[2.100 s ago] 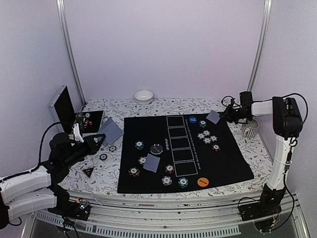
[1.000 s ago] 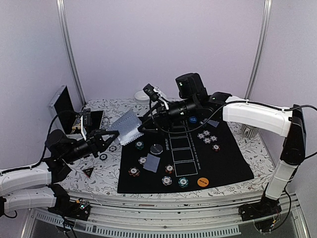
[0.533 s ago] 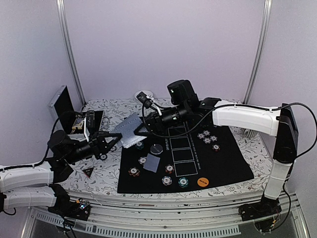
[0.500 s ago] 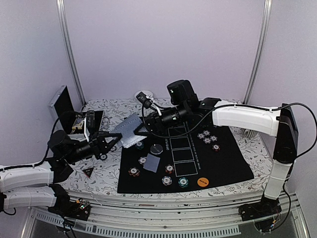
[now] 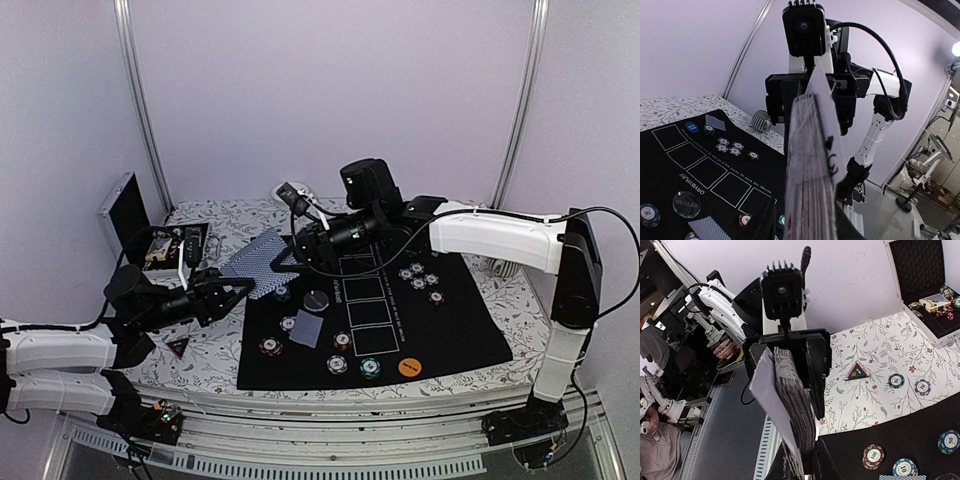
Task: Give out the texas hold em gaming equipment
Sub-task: Adjust the face-down deck piles.
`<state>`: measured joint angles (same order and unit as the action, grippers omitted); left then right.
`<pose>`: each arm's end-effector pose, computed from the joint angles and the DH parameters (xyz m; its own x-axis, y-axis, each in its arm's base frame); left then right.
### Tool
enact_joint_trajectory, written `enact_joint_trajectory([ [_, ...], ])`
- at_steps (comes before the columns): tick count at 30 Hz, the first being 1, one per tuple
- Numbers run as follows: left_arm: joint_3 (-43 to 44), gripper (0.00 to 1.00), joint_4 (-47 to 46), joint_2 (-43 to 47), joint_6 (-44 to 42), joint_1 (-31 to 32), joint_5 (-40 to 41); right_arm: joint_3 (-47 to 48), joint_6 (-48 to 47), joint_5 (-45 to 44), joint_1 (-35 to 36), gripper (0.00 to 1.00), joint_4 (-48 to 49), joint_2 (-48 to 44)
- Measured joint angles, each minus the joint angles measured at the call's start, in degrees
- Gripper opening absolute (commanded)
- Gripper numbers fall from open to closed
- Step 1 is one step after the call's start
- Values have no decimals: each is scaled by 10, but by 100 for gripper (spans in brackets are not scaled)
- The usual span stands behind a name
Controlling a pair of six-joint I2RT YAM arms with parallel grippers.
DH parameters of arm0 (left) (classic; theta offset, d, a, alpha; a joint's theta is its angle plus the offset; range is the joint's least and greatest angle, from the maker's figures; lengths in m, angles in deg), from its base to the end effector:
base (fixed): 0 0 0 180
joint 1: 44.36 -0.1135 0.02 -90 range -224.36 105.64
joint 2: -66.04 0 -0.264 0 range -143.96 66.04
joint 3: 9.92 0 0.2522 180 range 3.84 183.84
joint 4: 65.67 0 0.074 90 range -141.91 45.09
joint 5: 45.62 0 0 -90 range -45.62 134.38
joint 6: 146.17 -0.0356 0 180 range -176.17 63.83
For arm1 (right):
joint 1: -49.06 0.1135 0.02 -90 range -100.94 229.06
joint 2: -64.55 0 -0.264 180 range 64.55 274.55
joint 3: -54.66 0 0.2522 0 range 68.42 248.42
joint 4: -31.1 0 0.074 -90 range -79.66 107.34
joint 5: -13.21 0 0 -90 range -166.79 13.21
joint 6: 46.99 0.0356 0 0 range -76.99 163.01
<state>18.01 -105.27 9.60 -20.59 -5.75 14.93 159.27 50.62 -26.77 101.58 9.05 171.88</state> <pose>0.1444 -0.1377 0.2333 -0.4133 -0.3183 -0.8531 0.8360 0.2387 -0.4941 0.2452 0.3646 0.3130 -0.3763 -0.3509 -0.8575 -0.8913 -0.1157 0.4385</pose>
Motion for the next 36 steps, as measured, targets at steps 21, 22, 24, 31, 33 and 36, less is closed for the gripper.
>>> enact_joint_trajectory([
  [21, 0, 0, -45, -40, 9, 14, 1, 1, 10, 7, 4, 39, 27, 8],
  [22, 0, 0, -43, -40, 9, 15, 2, 1, 9, -5, 5, 42, 25, 7],
  [24, 0, 0, -43, -40, 9, 15, 4, 2, 5, -46, 9, 46, 17, 7],
  [31, 0, 0, -23, -40, 9, 15, 23, 16, -15, -165, 19, 43, -43, -2],
  [33, 0, 0, -18, -40, 9, 15, 25, 16, -22, -176, 19, 42, -53, -6],
  [36, 0, 0, -16, -39, 9, 15, 25, 16, -29, -177, 16, 56, -67, -14],
])
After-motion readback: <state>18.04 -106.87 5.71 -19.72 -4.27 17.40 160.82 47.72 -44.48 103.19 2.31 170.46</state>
